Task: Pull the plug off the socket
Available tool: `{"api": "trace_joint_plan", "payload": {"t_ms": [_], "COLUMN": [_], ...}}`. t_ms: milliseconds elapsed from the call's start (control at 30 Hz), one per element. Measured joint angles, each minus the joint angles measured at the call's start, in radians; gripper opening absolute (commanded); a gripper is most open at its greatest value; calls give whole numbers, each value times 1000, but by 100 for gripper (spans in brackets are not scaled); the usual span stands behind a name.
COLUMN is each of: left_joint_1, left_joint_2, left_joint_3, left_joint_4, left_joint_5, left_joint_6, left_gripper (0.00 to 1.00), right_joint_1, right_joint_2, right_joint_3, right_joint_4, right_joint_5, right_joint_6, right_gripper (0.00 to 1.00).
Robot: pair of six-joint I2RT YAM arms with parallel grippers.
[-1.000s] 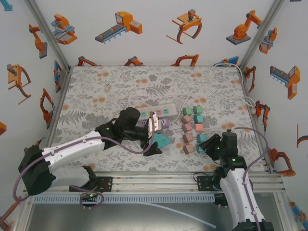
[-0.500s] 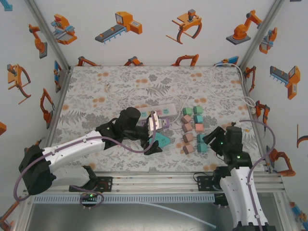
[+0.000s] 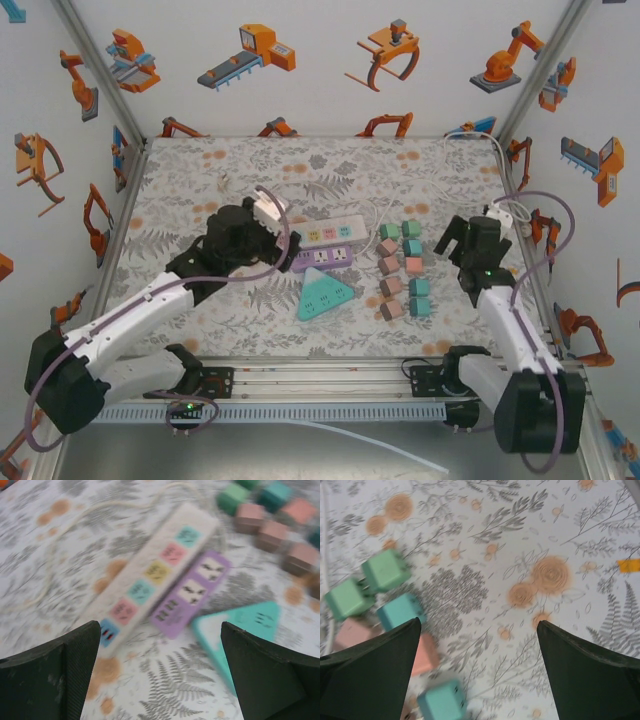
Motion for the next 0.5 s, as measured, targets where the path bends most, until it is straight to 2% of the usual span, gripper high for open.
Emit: {"api": "trace_joint_plan", "payload": {"t_ms": [133, 267, 300, 333, 500], "left_joint_1": [159, 291, 314, 336, 425], "left_joint_2": [-16, -13, -11, -6, 34], "left_joint_3": [-81, -139, -146, -154, -202], "left_joint_4": [8, 10, 11, 16, 72], "left_joint_5": [-150, -274, -297, -320, -405], "left_joint_6": [-77, -130, -139, -148, -171], "left_gripper": [97, 97, 97, 97, 97], "right_joint_1": [-9, -10, -10, -11, -3], "right_joint_2": [174, 254, 262, 272, 322], "right_joint_3": [4, 15, 15, 15, 16], "right_joint_4": [134, 218, 239, 267, 383], "right_joint_5": [34, 29, 25, 13, -44], "right_joint_6": [-64, -110, -118, -129, -211], "right_gripper": [90, 91, 93, 99, 99]}}
